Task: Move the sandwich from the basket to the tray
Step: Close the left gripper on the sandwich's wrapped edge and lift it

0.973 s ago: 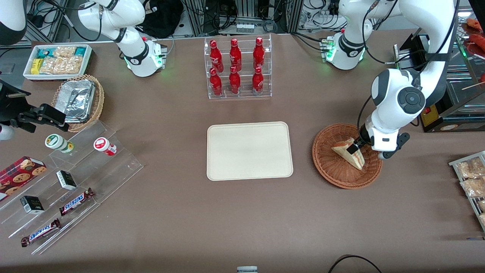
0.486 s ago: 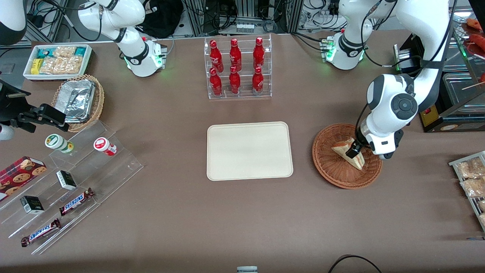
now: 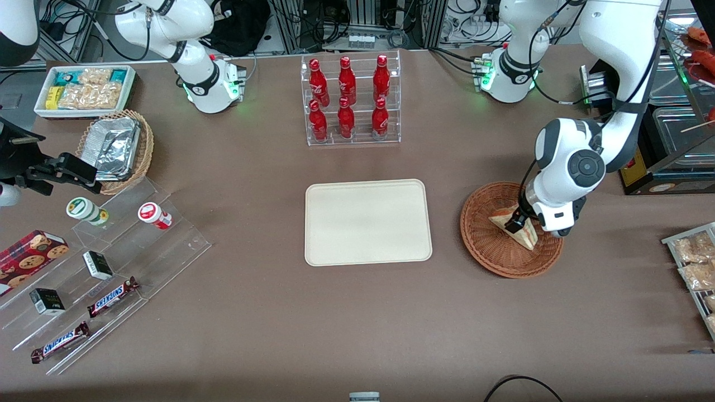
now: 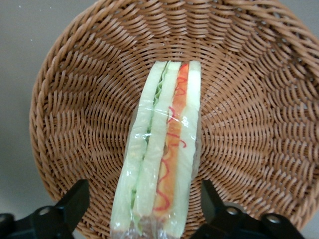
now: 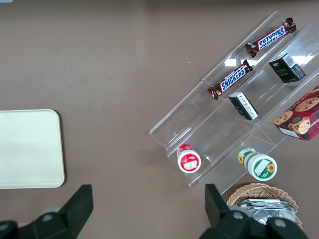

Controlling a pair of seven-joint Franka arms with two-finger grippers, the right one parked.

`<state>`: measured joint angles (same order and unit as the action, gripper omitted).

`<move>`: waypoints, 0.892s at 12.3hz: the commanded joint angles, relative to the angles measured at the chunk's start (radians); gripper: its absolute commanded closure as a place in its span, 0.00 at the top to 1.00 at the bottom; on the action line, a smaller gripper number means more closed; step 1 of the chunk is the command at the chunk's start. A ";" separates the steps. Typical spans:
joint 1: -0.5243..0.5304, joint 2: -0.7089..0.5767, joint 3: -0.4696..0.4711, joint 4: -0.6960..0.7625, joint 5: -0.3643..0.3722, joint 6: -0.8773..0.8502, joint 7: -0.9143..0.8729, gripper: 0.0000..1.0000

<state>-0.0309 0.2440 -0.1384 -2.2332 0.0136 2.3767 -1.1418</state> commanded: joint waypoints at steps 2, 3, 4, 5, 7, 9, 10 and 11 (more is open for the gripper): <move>-0.004 -0.006 0.002 -0.003 -0.012 0.010 -0.049 0.13; -0.006 -0.008 0.002 0.003 -0.012 0.009 -0.047 0.08; -0.007 -0.011 0.002 0.009 -0.012 0.001 -0.049 0.08; -0.009 -0.022 0.002 0.030 -0.011 -0.035 -0.045 0.07; -0.014 -0.028 -0.004 0.128 -0.006 -0.213 -0.032 0.07; -0.039 -0.017 -0.012 0.229 -0.006 -0.299 -0.012 0.05; -0.064 -0.019 -0.013 0.256 -0.006 -0.341 0.055 0.04; -0.079 -0.019 -0.015 0.273 -0.006 -0.368 0.117 0.04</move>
<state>-0.0731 0.2256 -0.1570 -2.0008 0.0134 2.0651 -1.1069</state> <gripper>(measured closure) 0.855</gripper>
